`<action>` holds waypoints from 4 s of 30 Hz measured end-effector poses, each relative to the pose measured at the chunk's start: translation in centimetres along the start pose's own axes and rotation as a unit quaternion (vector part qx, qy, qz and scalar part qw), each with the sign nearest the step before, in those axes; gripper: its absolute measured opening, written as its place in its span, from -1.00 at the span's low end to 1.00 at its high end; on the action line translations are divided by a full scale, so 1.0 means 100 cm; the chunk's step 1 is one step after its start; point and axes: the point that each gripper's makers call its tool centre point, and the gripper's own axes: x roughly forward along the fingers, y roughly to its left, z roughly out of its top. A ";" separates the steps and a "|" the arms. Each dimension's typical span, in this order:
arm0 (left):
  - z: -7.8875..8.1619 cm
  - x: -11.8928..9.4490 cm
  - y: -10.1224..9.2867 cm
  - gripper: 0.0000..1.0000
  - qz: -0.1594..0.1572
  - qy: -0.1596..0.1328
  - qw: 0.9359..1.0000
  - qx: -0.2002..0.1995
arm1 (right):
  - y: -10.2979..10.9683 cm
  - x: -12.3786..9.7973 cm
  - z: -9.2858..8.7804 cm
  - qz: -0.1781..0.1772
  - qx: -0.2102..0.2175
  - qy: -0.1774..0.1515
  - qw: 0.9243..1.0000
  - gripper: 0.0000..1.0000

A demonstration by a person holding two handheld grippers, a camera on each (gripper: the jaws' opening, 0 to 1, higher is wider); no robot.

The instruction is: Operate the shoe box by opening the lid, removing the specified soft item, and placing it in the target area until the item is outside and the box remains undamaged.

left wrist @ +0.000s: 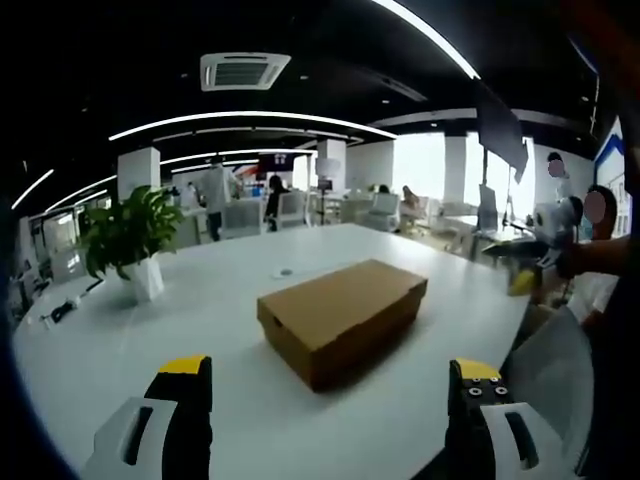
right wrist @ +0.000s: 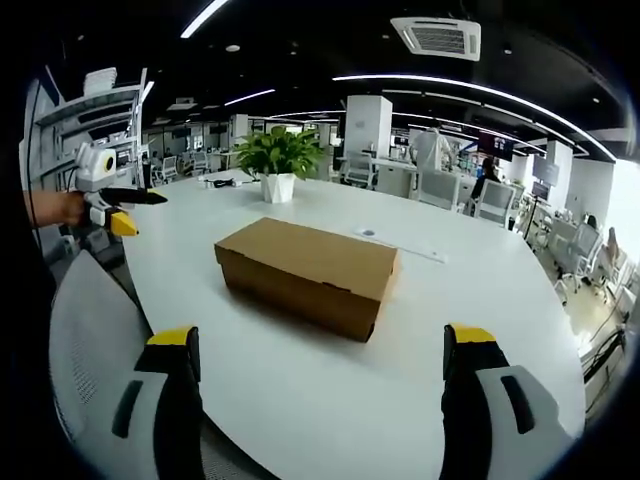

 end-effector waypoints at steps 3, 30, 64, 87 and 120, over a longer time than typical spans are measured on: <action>0.001 0.000 0.000 0.99 0.001 0.000 1.000 0.000 | 0.000 0.000 0.000 0.000 0.001 0.000 1.000 0.92; -0.001 0.004 -0.004 0.99 -0.002 0.000 1.000 -0.002 | -0.001 0.002 -0.002 0.012 -0.008 0.005 1.000 0.92; -0.009 0.031 -0.005 0.95 -0.015 0.016 1.000 0.012 | -0.010 0.018 -0.004 0.053 -0.017 0.016 0.998 0.92; -0.011 0.047 -0.005 0.78 0.014 0.033 0.999 0.011 | -0.022 0.060 -0.002 0.117 -0.040 0.027 0.992 0.92; -0.038 0.103 0.008 0.42 0.033 0.071 0.997 0.013 | -0.057 0.122 -0.016 0.164 -0.078 0.040 0.983 0.55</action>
